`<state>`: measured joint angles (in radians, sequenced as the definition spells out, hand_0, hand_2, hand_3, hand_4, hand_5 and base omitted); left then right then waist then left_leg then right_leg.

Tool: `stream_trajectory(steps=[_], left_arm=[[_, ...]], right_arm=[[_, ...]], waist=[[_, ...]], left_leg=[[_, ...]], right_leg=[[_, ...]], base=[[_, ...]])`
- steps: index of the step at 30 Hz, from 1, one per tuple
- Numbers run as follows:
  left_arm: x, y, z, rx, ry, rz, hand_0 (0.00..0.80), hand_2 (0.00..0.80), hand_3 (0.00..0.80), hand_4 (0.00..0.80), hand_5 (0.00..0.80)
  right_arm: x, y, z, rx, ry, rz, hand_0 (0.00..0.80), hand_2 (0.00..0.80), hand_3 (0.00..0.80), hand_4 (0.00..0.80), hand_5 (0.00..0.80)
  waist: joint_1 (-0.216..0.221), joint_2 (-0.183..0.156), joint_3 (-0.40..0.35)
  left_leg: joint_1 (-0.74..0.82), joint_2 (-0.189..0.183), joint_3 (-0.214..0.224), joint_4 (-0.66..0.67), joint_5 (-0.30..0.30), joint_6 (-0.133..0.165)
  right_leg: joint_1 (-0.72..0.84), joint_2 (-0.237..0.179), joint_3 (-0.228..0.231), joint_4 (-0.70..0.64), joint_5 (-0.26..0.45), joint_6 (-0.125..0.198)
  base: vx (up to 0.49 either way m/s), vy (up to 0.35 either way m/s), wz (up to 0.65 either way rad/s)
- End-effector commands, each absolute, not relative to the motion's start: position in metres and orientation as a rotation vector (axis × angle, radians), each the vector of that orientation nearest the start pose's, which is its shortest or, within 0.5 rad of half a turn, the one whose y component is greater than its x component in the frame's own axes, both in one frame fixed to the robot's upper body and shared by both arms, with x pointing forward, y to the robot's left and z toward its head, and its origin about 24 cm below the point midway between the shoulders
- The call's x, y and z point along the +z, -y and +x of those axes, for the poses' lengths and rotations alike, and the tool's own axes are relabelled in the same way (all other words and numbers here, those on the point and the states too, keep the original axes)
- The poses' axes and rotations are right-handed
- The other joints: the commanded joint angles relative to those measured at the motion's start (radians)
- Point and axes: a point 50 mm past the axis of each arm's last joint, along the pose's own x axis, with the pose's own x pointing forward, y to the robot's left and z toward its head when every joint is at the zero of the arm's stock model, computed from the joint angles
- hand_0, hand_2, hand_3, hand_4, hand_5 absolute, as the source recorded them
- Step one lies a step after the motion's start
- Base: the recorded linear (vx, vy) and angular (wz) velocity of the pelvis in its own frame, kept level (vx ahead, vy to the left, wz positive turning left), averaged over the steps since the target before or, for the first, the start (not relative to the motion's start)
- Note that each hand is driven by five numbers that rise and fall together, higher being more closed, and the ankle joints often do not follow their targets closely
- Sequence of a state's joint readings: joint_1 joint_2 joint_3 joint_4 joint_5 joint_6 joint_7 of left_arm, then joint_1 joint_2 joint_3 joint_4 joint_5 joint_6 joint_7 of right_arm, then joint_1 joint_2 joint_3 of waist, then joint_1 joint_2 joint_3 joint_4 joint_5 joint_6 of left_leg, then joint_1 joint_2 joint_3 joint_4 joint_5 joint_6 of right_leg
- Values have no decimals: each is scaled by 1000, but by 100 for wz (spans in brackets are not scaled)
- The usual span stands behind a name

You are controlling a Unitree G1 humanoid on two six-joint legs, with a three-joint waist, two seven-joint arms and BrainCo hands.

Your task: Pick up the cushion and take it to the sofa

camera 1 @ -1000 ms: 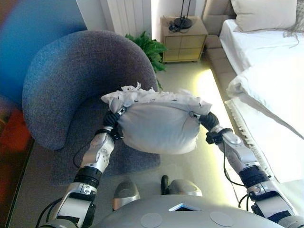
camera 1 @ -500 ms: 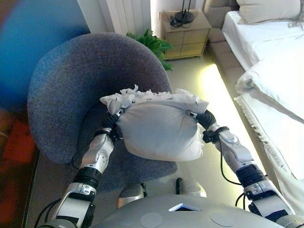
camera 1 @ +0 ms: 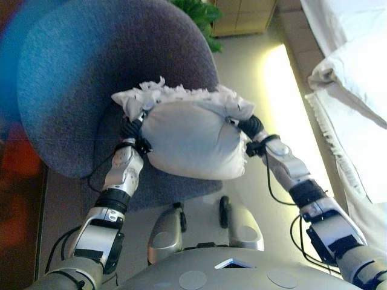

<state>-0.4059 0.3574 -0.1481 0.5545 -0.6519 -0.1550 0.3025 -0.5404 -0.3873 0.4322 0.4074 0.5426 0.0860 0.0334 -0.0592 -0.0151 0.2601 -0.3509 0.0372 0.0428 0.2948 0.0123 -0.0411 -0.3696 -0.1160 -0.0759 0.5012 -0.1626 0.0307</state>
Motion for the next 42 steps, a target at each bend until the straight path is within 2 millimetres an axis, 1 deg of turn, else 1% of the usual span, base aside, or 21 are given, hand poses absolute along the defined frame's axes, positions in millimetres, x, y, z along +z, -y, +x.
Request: stream_trajectory(steps=[1, 2, 3, 5, 6, 10, 13, 15, 19, 21, 24, 27, 29, 34, 38, 40, 42], left_arm=[[115, -192, 360, 190, 191, -249, 800, 800, 800, 800, 800], [115, -193, 361, 194, 187, -253, 800, 800, 800, 800, 800], [111, -194, 361, 203, 165, -265, 800, 800, 800, 800, 800], [107, -192, 363, 210, 141, -264, 800, 800, 800, 800, 800], [107, -190, 364, 212, 133, -260, 800, 800, 800, 800, 800], [112, -194, 369, 240, 131, -242, 800, 800, 800, 800, 800], [121, -203, 374, 274, 134, -234, 800, 800, 800, 800, 800], [129, -212, 376, 296, 156, -193, 800, 800, 800, 800, 800], [133, -229, 373, 335, 168, -125, 800, 800, 800, 800, 800], [135, -246, 369, 382, 166, -95, 800, 800, 800, 800, 800], [141, -268, 365, 451, 170, -105, 800, 800, 800, 800, 800], [147, -282, 364, 498, 171, -134, 800, 800, 800, 800, 800], [152, -286, 365, 524, 167, -162, 800, 800, 800, 800, 800], [160, -299, 369, 612, 152, -251, 800, 800, 800, 800, 800], [175, -306, 373, 664, 185, -263, 800, 800, 800, 800, 800], [182, -307, 374, 671, 210, -266, 800, 800, 800, 800, 800], [183, -307, 374, 674, 222, -251, 800, 800, 800, 800, 800]], right_arm=[[114, 68, 346, 544, 4, 24, 800, 800, 800, 800, 800], [114, 68, 346, 548, -3, 30, 800, 800, 800, 800, 800], [108, 66, 346, 554, -32, 38, 800, 800, 800, 800, 800], [105, 63, 347, 555, -44, -11, 800, 800, 800, 800, 800], [105, 61, 348, 560, -46, -30, 800, 800, 800, 800, 800], [115, 53, 351, 590, -33, -69, 800, 800, 800, 800, 800], [124, 47, 353, 610, -26, -70, 800, 800, 800, 800, 800], [128, 41, 353, 636, -23, -69, 800, 800, 800, 800, 800], [134, 36, 350, 662, -7, -69, 800, 800, 800, 800, 800], [136, 35, 348, 670, -12, -51, 800, 800, 800, 800, 800], [136, 31, 346, 692, -26, -40, 800, 800, 800, 800, 800], [131, 24, 341, 707, -45, -55, 800, 800, 800, 800, 800], [126, 20, 338, 732, -58, -74, 800, 800, 800, 800, 800], [121, 1, 324, 838, -91, -111, 800, 800, 800, 800, 800], [122, -14, 314, 888, -113, -102, 800, 800, 800, 800, 800], [122, -18, 313, 896, -124, -80, 800, 800, 800, 800, 800], [121, -22, 312, 900, -124, -85, 800, 800, 800, 800, 800]], waist=[[21, -26, 39], [19, -27, 37], [21, -24, 42], [23, -18, 46], [23, -14, 50], [22, -4, 60], [21, 1, 59], [25, 8, 60], [33, 16, 57], [40, 23, 57], [46, 33, 50], [49, 43, 42], [48, 48, 39], [35, 64, 27], [24, 76, 21], [23, 83, 21], [24, 90, 22]], left_leg=[[-44, 42, -19, 336, -234, -6], [-51, 41, -20, 342, -236, -6], [-61, 47, -29, 404, -270, -10], [-64, 54, -37, 435, -283, -14], [-68, 55, -41, 448, -287, -23], [-66, 55, -50, 458, -286, -44], [-55, 55, -51, 446, -276, -55], [-41, 56, -50, 445, -278, -64], [-28, 52, -50, 423, -261, -73], [-12, 52, -47, 412, -248, -77], [7, 55, -44, 395, -230, -85], [27, 56, -47, 377, -212, -89], [38, 57, -48, 366, -200, -93], [71, 58, -48, 331, -172, -102], [85, 56, -44, 316, -159, -110], [89, 55, -43, 311, -151, -114], [86, 53, -43, 308, -145, -117]], right_leg=[[-68, -64, 79, 36, 106, 78], [-76, -65, 78, 46, 103, 75], [-82, -68, 75, 111, 65, 68], [-89, -71, 74, 157, 42, 63], [-92, -74, 76, 173, 32, 62], [-93, -83, 81, 193, 21, 62], [-85, -90, 82, 189, 21, 64], [-71, -94, 82, 190, 12, 65], [-57, -100, 78, 173, 17, 67], [-36, -103, 71, 163, 14, 66], [-13, -105, 66, 151, 6, 62], [12, -105, 63, 136, 2, 56], [26, -105, 60, 125, 0, 53], [57, -100, 59, 93, -4, 48], [66, -100, 61, 80, -3, 48], [69, -99, 61, 73, -3, 47], [66, -100, 61, 70, -1, 47]], base=[[9, 1, 6], [94, -3, 11], [116, -10, 10], [135, -10, 15], [101, -8, 20], [83, -2, 11], [104, 5, 1], [111, 0, -3], [76, -3, -4], [107, 7, -4], [98, 13, 1], [93, 17, 3], [73, 26, 2], [68, 32, 6], [57, 28, -3], [46, 34, -4], [7, 36, -2]])
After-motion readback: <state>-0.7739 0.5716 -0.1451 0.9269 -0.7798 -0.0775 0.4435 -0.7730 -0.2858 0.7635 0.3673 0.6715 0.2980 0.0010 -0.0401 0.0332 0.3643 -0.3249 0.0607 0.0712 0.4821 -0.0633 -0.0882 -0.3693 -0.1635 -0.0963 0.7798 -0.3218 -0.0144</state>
